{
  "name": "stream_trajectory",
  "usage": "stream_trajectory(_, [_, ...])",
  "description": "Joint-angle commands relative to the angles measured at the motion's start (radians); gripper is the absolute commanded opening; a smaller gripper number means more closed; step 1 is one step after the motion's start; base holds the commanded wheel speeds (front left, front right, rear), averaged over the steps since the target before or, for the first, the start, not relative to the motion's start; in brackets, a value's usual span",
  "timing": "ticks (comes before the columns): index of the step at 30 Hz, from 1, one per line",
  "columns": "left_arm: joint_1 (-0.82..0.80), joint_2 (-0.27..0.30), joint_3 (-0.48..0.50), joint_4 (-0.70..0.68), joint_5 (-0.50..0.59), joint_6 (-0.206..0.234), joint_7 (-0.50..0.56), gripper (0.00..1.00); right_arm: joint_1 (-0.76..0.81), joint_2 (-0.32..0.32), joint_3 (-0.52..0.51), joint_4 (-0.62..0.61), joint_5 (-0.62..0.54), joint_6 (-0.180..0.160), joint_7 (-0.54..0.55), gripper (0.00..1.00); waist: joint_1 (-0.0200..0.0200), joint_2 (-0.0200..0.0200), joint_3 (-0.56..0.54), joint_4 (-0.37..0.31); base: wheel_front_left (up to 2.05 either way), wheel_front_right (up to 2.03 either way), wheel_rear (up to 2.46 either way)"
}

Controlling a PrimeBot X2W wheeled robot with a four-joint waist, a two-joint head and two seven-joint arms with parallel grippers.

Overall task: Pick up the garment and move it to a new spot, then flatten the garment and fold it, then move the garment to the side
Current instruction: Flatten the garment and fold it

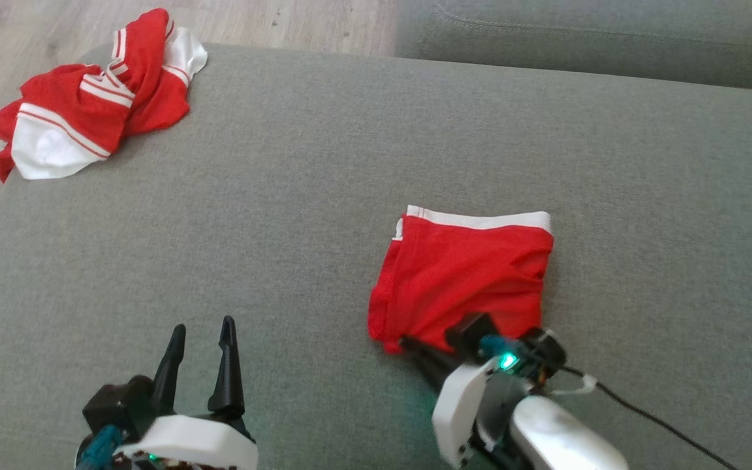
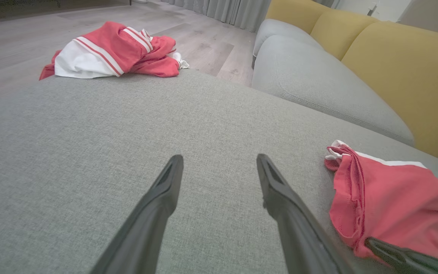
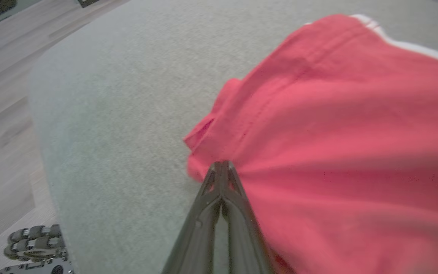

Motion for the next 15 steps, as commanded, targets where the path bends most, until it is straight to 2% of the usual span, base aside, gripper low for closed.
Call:
stream_trajectory(1, [-0.046,0.015,0.032,-0.023,-0.003,-0.006,-0.011,1.00,-0.032,0.013,0.051,-0.028,0.030,-0.001,-0.009,0.00,0.0000,0.0000,0.004,0.007,0.00,0.00,0.00])
stream_trajectory(9, [-0.049,0.011,0.038,-0.014,-0.007,-0.005,-0.017,1.00,-0.063,0.013,0.135,-0.022,0.073,-0.001,-0.021,0.00,0.0000,0.0000,0.005,0.003,0.00,0.00,0.00])
stream_trajectory(15, [-0.044,0.020,0.050,-0.013,-0.008,-0.001,-0.024,1.00,-0.063,0.013,0.095,-0.083,0.059,-0.001,-0.082,0.00,0.0000,0.0000,-0.024,-0.031,0.00,0.00,0.00])
